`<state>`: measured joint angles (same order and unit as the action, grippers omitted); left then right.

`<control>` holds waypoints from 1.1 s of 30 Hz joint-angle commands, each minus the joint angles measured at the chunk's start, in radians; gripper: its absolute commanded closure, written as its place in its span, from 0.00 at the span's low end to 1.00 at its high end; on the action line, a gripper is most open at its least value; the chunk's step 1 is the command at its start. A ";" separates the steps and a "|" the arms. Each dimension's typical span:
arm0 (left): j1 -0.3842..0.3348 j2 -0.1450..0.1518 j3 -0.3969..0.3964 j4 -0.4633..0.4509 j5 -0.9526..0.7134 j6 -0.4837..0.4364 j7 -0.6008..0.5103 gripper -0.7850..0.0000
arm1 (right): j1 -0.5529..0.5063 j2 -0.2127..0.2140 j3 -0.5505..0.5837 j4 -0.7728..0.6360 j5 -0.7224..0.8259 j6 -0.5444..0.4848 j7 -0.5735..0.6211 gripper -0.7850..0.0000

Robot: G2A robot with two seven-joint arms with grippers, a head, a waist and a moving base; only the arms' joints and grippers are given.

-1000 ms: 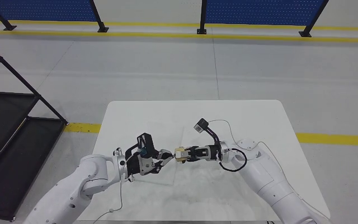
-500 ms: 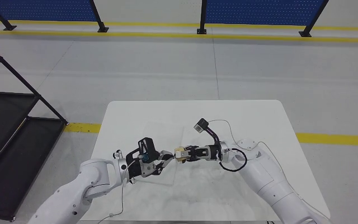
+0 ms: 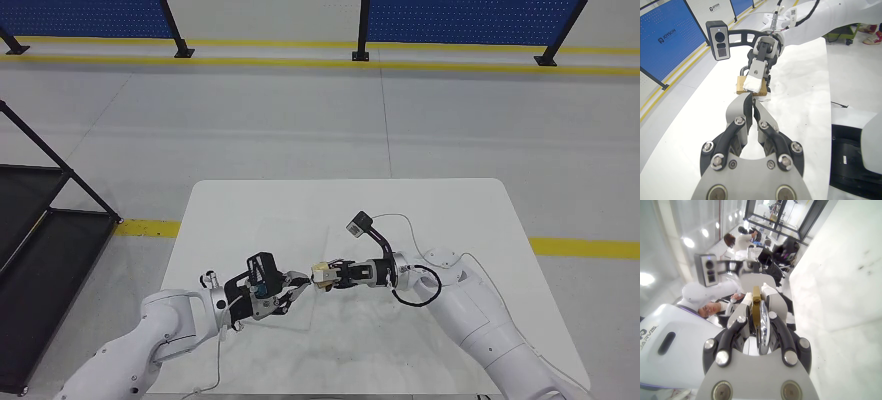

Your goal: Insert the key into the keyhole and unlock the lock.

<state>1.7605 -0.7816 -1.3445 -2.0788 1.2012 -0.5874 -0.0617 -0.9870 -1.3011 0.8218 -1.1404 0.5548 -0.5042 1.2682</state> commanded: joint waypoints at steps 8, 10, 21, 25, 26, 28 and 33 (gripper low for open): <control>0.014 -0.007 0.002 -0.001 0.058 0.023 0.039 1.00 | 0.000 0.000 0.000 0.000 0.000 0.000 0.000 1.00; 0.017 -0.008 0.000 0.002 0.057 0.028 0.049 1.00 | 0.000 0.000 0.000 0.000 0.000 0.000 0.000 1.00; 0.121 -0.008 -0.152 0.063 -0.018 0.080 0.182 0.00 | 0.000 0.000 0.000 0.000 0.000 0.000 0.000 1.00; 0.205 -0.005 -0.284 0.112 -0.103 0.062 0.259 0.00 | 0.000 0.000 0.000 0.000 0.000 0.000 0.000 1.00; 0.227 -0.005 -0.313 0.120 -0.123 0.047 0.280 0.00 | 0.000 0.000 0.000 0.000 0.000 0.000 0.000 1.00; 0.265 -0.005 -0.371 0.138 -0.146 0.037 0.306 0.00 | 0.000 0.000 0.000 0.000 0.000 0.000 0.000 1.00; 0.307 -0.006 -0.426 0.157 -0.185 -0.004 0.326 0.00 | 0.000 0.000 0.000 0.000 0.000 0.000 0.000 1.00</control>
<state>2.0688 -0.7881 -1.7724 -1.9216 1.0138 -0.5928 0.2653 -0.9870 -1.3011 0.8218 -1.1404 0.5548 -0.5042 1.2682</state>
